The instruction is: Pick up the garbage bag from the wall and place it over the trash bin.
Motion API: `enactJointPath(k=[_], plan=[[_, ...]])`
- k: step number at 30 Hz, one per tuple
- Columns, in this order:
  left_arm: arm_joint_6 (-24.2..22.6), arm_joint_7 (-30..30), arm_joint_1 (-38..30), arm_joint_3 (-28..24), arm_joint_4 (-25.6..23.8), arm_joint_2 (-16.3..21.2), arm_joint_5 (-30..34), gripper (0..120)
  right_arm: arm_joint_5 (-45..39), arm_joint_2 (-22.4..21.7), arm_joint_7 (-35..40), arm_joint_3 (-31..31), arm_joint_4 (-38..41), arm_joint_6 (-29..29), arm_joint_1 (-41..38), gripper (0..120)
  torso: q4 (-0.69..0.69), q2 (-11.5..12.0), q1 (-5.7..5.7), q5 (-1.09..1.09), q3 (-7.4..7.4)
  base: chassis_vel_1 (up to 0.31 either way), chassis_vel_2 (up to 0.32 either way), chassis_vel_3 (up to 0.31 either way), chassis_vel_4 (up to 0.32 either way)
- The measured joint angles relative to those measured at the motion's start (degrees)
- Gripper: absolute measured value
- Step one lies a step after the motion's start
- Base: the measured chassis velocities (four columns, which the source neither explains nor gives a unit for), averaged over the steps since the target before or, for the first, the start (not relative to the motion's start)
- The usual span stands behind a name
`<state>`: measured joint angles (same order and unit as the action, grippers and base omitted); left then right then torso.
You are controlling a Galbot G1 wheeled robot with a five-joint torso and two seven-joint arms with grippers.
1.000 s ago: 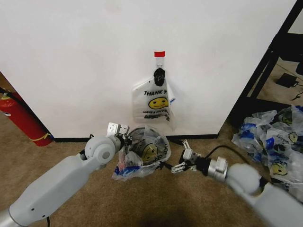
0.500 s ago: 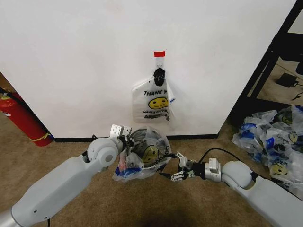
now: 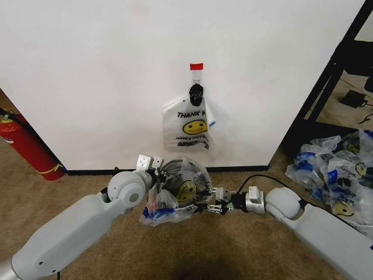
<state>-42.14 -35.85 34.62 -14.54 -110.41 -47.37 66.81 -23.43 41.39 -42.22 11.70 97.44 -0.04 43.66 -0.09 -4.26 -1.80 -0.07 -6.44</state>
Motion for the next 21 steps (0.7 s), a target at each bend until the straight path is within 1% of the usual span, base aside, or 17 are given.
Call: enactJointPath(k=[2, 3, 4, 5, 6, 10, 14, 19, 20, 21], plan=[[0.0, 0.0, -0.2, -0.1, 0.1, -0.1, 0.0, 4, -0.8, -0.1, -0.4, -0.2, 0.2, -0.2, 0.3, 10, 0.0, 0.0, 0.0, 0.0, 0.0, 0.0, 0.0, 0.0, 0.0], [0.0, 0.0, -0.2, -0.1, 0.1, -0.1, 0.1, 4, -1.2, -0.2, -0.5, -0.3, 0.3, -0.3, 0.4, 8, 0.0, 0.0, 0.0, 0.01, 0.0, 0.0, 0.0, 0.0, 0.0], [0.0, 0.0, -0.2, -0.2, 0.2, -0.1, 0.1, 4, -2.1, -0.4, -0.6, -0.6, 0.6, -0.5, 0.8, 4, 0.0, 0.0, 0.0, 0.0, 0.0, 0.0, 0.0, 0.0, 0.0], [0.0, 0.0, -0.2, -0.2, 0.2, -0.1, 0.1, 4, -2.1, -0.4, -0.6, -0.6, 0.6, -0.5, 0.8, 4, 0.0, 0.0, 0.0, 0.0, 0.0, 0.0, 0.0, 0.0, 0.0], [0.0, 0.0, -0.3, -0.3, 0.3, -0.1, 0.1, 4, -2.8, -0.6, -0.8, -1.0, 0.8, -0.6, 1.1, 0, 0.0, 0.0, 0.0, 0.0, 0.0, 0.0, 0.0, 0.0, 0.0], [0.0, 0.0, -0.3, -0.4, 0.7, -0.2, 0.1, 4, -4.1, -1.8, -1.9, -2.9, 1.0, -0.6, 2.2, 0, 0.0, 0.0, 0.0, 0.0, 0.0, 0.0, 0.0, 0.0, 0.0], [0.0, 0.0, -0.3, -0.5, 0.6, -0.4, 0.2, 4, -4.8, -2.3, -2.1, -3.4, 1.4, -0.6, 2.8, 0, -0.01, 0.0, 0.0, 0.0, 0.0, 0.0, 0.0, 0.0, 0.0], [0.0, 0.0, -0.5, -0.9, 0.3, -0.4, 0.2, 4, -5.2, -1.8, -2.2, -3.0, 1.7, -0.8, 2.8, 20, 0.0, 0.0, 0.0, 0.0, 0.0, 0.0, 0.0, 0.0, 0.0], [0.0, 0.0, -0.5, -0.9, 0.3, -0.4, 0.2, 4, -5.2, -1.8, -2.2, -3.0, 1.7, -0.8, 2.8, 20, 0.0, 0.0, 0.0, 0.0, 0.0, 0.0, 0.0, 0.0, 0.0], [0.0, 0.0, -0.5, -0.9, 0.2, -0.4, 0.2, 4, -5.1, -1.7, -2.3, -2.9, 1.7, -0.9, 2.8, 23, 0.0, 0.0, 0.0, 0.01, 0.0, 0.0, 0.0, 0.0, 0.0]])
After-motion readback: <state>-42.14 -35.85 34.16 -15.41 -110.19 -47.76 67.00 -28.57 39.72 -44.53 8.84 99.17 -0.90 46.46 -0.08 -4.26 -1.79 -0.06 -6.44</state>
